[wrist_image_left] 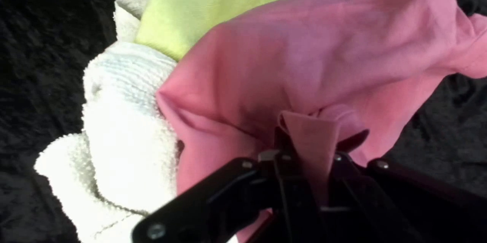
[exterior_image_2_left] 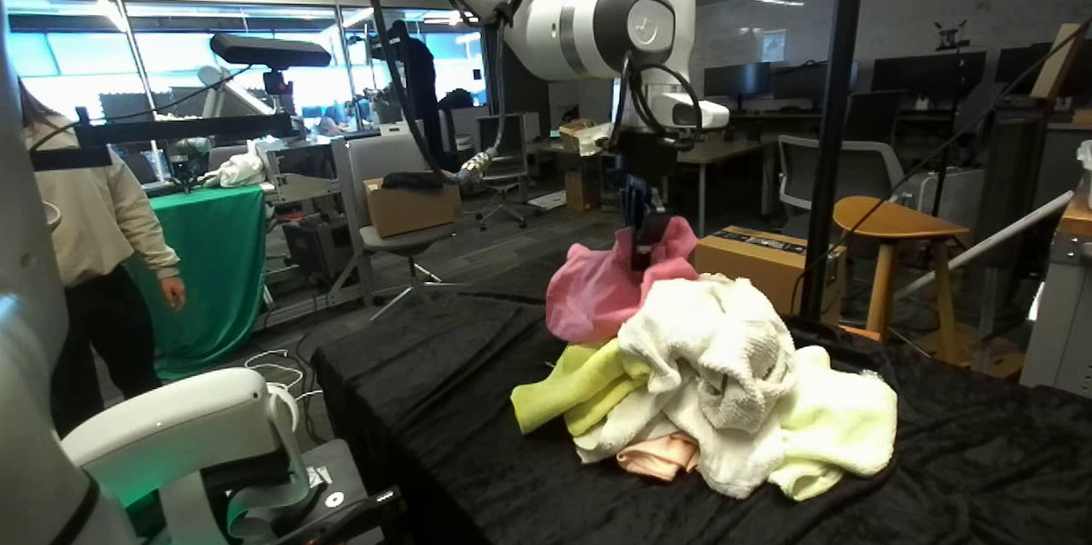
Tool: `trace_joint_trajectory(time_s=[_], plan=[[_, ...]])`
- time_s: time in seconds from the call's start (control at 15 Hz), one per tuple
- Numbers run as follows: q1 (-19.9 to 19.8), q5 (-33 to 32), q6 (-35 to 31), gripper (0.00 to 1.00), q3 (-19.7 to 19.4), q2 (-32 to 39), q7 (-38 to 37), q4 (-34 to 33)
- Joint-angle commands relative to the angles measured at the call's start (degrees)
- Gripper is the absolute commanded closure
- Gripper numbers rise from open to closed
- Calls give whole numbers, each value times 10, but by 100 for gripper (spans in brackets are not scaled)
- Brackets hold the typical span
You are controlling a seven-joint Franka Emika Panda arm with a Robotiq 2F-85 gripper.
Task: Pick up the clothes and toy from the table and stack them on each other.
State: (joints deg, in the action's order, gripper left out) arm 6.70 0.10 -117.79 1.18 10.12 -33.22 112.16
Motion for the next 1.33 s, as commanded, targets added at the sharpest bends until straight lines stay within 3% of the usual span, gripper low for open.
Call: trace_joint_trajectory(time_s=[0.0, 0.47, 0.53, 0.6, 1.13, 1.27], plan=[[-6, 3, -31, 96, -3, 1, -12, 36], [-4, 6, -34, 95, 0, 14, -8, 57], [-3, 5, -35, 74, -1, 12, -10, 60], [-4, 5, -36, 64, -1, 8, -13, 63], [-3, -8, -21, 5, 2, -71, -19, 105], [-5, -5, -13, 0, 8, -111, -5, 122]])
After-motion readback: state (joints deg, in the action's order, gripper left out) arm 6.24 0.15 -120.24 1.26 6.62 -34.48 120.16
